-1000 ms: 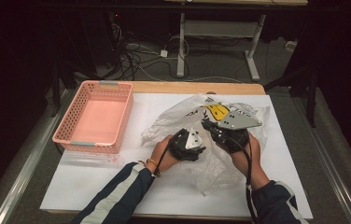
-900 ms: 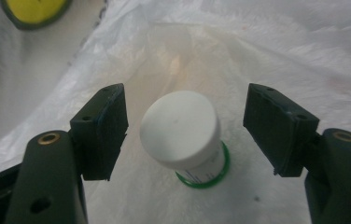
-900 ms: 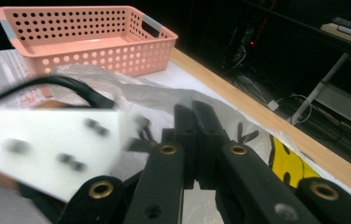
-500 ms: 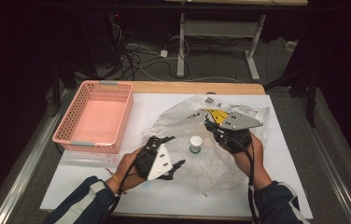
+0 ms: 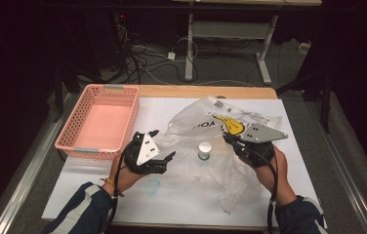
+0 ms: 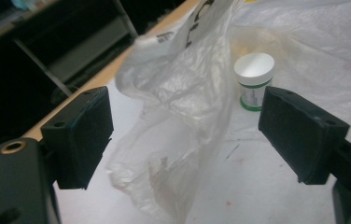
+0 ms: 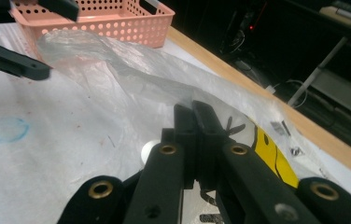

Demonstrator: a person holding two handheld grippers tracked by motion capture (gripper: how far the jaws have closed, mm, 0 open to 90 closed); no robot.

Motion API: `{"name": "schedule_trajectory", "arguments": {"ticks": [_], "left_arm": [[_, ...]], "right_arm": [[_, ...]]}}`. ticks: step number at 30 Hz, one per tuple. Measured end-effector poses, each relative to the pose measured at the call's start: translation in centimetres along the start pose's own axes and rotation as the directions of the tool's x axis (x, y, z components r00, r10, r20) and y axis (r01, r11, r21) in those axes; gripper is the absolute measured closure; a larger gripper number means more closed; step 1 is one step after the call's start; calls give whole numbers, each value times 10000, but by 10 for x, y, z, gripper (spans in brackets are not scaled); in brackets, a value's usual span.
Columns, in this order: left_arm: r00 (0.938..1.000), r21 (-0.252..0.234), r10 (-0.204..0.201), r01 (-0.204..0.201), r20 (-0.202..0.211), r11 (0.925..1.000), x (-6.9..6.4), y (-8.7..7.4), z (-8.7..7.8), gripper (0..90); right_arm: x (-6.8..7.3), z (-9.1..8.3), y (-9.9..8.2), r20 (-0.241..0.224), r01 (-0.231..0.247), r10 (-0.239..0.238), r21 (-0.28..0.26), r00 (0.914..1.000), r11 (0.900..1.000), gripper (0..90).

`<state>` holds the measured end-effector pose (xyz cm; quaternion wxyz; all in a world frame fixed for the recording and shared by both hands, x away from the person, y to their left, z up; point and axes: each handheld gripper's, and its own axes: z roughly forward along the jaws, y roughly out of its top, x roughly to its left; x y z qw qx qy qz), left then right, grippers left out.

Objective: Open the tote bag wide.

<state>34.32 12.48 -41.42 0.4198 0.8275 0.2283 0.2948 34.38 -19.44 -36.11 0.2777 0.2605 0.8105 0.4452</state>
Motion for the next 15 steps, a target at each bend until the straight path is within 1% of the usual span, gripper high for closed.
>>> {"name": "schedule_trajectory", "arguments": {"ticks": [2,4,7,8,9,10,11,12,13,15], "left_arm": [[9999,130,-98,96,135,9999,-1,2,9,192],[9999,239,-71,68,121,9997,-2,4,16,194],[9996,459,206,-197,-174,9988,-3,7,27,220],[9998,521,161,-153,-150,9985,-2,7,30,236],[10000,578,96,-94,-17,9983,-1,7,34,268],[9999,624,109,-108,-20,9980,0,6,37,360],[9999,724,142,-142,10,9973,1,6,40,414],[9998,842,193,-200,93,9962,3,5,43,443],[9996,900,198,-217,223,9957,4,3,45,533],[9991,1013,221,-256,354,9945,7,1,48,642]], "right_arm": [[-3,-3,-1,41,-131,131,-44,9999,9999,900],[-5,-6,-2,131,-112,112,-20,9999,9999,900],[-8,-11,-4,240,-241,242,-39,9994,9997,900],[-9,-12,-5,259,-286,287,-21,9993,9996,900],[-9,-14,-6,300,-325,325,6,9990,9995,900],[-9,-15,-7,365,-324,324,11,9988,9995,900],[-10,-16,-8,415,-369,368,24,9985,9993,900],[-10,-17,-9,450,-376,373,47,9983,9993,900],[-10,-19,-10,489,-393,390,67,9980,9992,894],[-10,-21,-12,545,-414,408,104,9977,9991,893]]}}
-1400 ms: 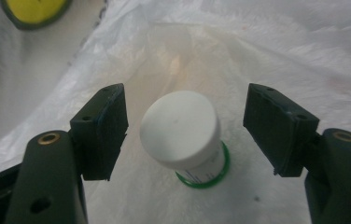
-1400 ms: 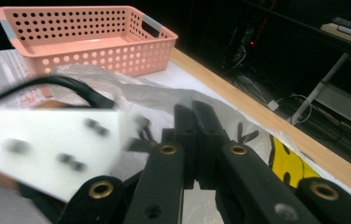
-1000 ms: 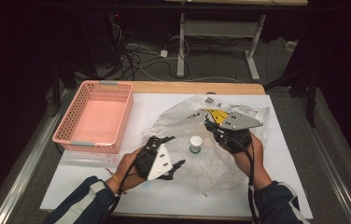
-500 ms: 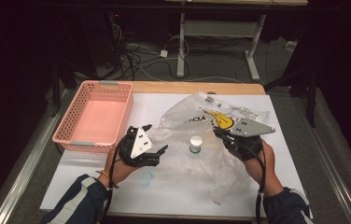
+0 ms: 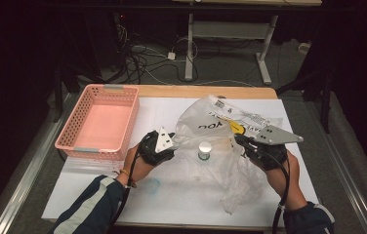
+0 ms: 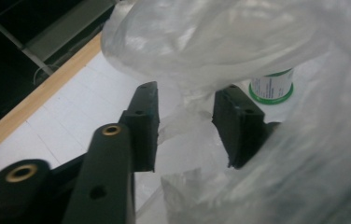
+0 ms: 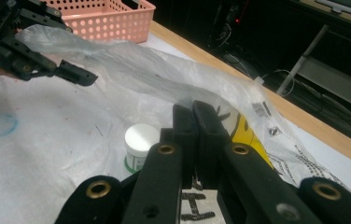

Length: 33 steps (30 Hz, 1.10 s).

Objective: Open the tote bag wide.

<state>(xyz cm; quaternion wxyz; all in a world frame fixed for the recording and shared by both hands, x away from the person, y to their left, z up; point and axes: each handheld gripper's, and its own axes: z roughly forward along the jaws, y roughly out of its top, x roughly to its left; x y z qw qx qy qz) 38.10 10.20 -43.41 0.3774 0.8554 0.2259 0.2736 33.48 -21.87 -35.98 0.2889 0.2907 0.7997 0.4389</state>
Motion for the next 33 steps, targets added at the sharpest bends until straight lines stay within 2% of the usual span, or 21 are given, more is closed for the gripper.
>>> {"name": "schedule_trajectory", "arguments": {"ticks": [2,4,7,9,12,13,16,19,23,25,27,29,32,33], "left_arm": [[9995,15,-145,145,270,9999,3,-2,1,766],[9992,107,-6,2,389,9999,4,-3,1,831],[9989,151,74,-81,460,9999,5,-5,-1,854],[9989,129,22,-28,478,9999,6,-6,-2,854],[9989,198,27,-36,467,9998,6,-10,-2,854],[9990,196,-34,25,450,9998,6,-11,-2,855],[9989,376,45,-62,465,9993,5,-14,-1,855],[9988,455,94,-116,476,9989,3,-15,0,855],[9989,478,140,-161,452,9987,1,-16,0,854],[9987,490,114,-138,506,9987,1,-17,1,854],[9985,519,142,-170,538,9985,0,-18,2,854],[9981,549,157,-190,603,9983,-1,-18,3,854],[9976,587,200,-239,658,9980,-2,-19,5,853],[9976,591,180,-220,675,9980,-2,-19,5,853]], "right_arm": [[-1,-1,-3,-10,-41,41,65,10000,10000,859],[-1,-3,-7,-45,-80,81,163,10000,9998,783],[1,-8,-13,-38,-58,59,386,10000,9992,606],[4,-15,-17,111,-71,67,356,9999,9993,483],[16,-33,-21,-113,-191,195,404,9997,9990,367],[22,-39,-23,-154,-26,34,492,9999,9988,346],[34,-55,-37,-762,385,-345,529,9965,9979,322],[42,-59,-56,-1151,740,-622,1013,9914,9921,281],[49,-50,-85,-1906,780,-446,1713,9807,9821,255],[53,-43,-95,-2167,1093,-607,2199,9743,9694,223],[55,-35,-102,-2429,1199,-581,2480,9683,9613,220],[56,-27,-106,-2301,1360,-712,2796,9706,9504,227],[53,-14,-113,-2265,1469,-771,3103,9710,9392,303],[53,-9,-115,-2125,1557,-863,3357,9733,9290,344]]}}
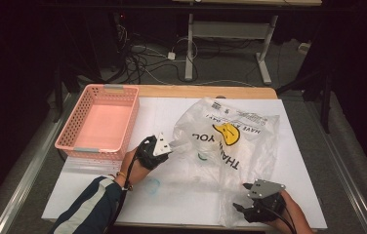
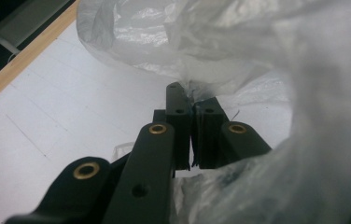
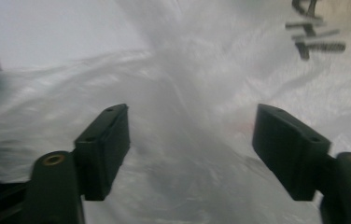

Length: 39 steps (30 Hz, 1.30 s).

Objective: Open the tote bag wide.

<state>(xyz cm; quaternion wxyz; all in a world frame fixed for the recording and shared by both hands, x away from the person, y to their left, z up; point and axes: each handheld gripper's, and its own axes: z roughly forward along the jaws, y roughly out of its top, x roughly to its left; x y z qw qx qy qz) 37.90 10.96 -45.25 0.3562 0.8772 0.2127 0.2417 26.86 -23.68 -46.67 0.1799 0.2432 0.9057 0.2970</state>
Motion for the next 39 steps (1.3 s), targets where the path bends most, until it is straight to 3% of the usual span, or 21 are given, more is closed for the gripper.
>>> {"name": "schedule_trajectory", "arguments": {"ticks": [1,2,5,10,13,16,22,28,31,33,34,39], "left_arm": [[10000,13,30,-30,-22,10000,0,0,0,853],[10000,26,49,-49,-71,10000,-1,-1,1,853],[9999,-22,24,-24,-135,10000,-1,-2,1,854],[9996,-81,42,-45,-279,10000,-2,-2,-1,853],[9980,-284,352,-367,-521,9989,1,0,-8,854],[9975,-668,209,-254,-675,9974,8,4,-22,854],[9960,-1232,39,-149,-890,9923,17,7,-47,854],[9952,-1691,-30,-136,-976,9855,20,10,-66,854],[9946,-1894,-63,-135,-1037,9818,21,14,-73,854],[9943,-1984,-31,-182,-1063,9800,21,16,-78,853],[9946,-2062,-55,-160,-1033,9784,22,17,-81,853],[9935,-2495,-256,-29,-1111,9684,25,21,-96,853]], "right_arm": [[-1,4,-1,151,-4,-2,395,9999,9992,367],[-2,5,-1,28,-175,175,124,9998,9998,473],[-7,5,-1,-118,-436,438,153,9990,9989,705],[-5,5,4,45,-424,424,-67,9991,9991,865],[-7,-1,8,251,-442,460,-661,9986,9968,890],[-8,-9,13,778,-373,463,-1140,9959,9928,893],[-10,-26,28,1377,-217,551,-2330,9889,9722,895],[-8,-37,42,1678,198,316,-2966,9853,9548,897],[-10,-44,49,1965,335,344,-3323,9799,9426,898],[-15,-54,56,2210,369,511,-3769,9739,9255,899],[-15,-54,56,2210,369,511,-3769,9739,9255,899],[-22,-69,63,2499,423,780,-4431,9651,8955,900]]}}
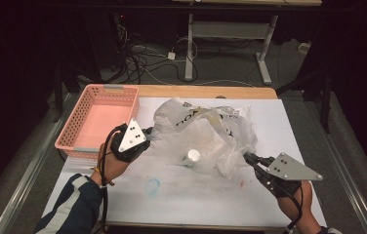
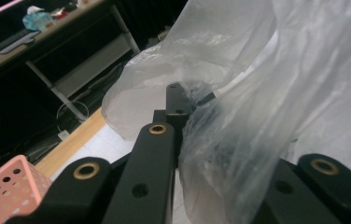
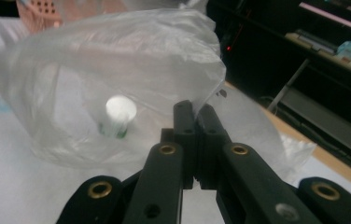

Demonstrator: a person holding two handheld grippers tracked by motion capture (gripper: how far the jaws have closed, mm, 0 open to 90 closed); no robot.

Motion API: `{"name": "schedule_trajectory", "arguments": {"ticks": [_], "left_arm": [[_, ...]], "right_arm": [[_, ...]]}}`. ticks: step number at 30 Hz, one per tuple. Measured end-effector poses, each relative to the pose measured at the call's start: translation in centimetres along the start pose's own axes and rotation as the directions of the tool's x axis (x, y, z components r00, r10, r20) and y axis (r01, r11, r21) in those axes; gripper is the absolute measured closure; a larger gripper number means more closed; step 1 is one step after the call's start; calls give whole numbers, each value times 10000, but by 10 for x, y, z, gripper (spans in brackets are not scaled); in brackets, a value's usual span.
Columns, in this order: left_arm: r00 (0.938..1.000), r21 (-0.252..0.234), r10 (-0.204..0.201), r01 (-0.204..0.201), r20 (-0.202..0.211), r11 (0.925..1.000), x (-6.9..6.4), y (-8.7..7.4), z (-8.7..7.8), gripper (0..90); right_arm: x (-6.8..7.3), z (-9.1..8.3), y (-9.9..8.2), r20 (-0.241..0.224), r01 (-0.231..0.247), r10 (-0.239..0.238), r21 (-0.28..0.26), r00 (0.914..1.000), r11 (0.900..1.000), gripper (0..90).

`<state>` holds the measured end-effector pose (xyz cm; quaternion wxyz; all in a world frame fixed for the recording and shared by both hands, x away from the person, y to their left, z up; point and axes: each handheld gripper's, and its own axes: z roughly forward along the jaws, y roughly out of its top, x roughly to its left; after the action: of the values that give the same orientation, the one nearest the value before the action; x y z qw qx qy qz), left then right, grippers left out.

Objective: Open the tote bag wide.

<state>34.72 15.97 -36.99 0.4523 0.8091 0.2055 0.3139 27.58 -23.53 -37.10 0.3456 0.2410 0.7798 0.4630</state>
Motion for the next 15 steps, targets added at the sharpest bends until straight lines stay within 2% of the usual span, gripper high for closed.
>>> {"name": "schedule_trajectory", "arguments": {"ticks": [8,12,15], "left_arm": [[9997,-623,-61,46,-248,9980,11,18,-18,853],[9996,-761,-59,38,-275,9971,15,26,-19,853],[9997,-828,-66,48,-222,9966,15,27,-15,853]], "right_arm": [[-16,-6,22,650,115,-68,-723,9979,9973,900],[-28,-6,32,874,-14,104,-1028,9961,9947,900],[-31,-4,35,936,-12,117,-1110,9955,9938,900]]}}
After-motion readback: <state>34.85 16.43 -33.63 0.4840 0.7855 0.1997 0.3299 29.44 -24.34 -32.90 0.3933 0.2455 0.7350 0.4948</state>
